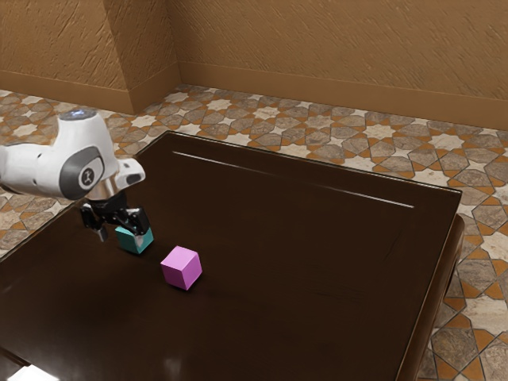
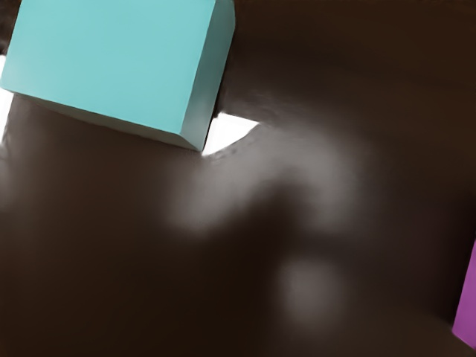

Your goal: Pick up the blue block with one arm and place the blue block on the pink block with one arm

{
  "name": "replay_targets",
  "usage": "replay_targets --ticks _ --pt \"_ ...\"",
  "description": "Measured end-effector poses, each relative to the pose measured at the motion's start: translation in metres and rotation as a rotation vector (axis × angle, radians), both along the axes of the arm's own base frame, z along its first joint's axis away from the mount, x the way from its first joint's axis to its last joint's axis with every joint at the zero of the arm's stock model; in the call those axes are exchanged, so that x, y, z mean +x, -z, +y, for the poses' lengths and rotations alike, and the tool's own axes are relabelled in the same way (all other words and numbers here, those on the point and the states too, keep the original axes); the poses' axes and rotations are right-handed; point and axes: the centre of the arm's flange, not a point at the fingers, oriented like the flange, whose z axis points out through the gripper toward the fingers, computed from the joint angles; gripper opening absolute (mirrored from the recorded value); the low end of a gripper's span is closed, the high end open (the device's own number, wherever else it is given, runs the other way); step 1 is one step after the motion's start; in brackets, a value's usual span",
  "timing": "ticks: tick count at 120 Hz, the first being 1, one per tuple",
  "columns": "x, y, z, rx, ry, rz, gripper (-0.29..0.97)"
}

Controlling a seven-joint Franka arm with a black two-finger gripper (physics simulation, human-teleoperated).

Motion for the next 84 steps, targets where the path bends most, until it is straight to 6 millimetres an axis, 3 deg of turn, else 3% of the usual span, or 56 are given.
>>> replay_targets --ticks 19,49,84 --pt "0.014 0.018 0.028 0.011 0.049 -0.028 0.68" --pt "0.041 0.029 0.037 0.044 0.184 -0.065 0.68" --pt "0.058 0.045 0.062 0.038 0.238 -0.078 0.68"
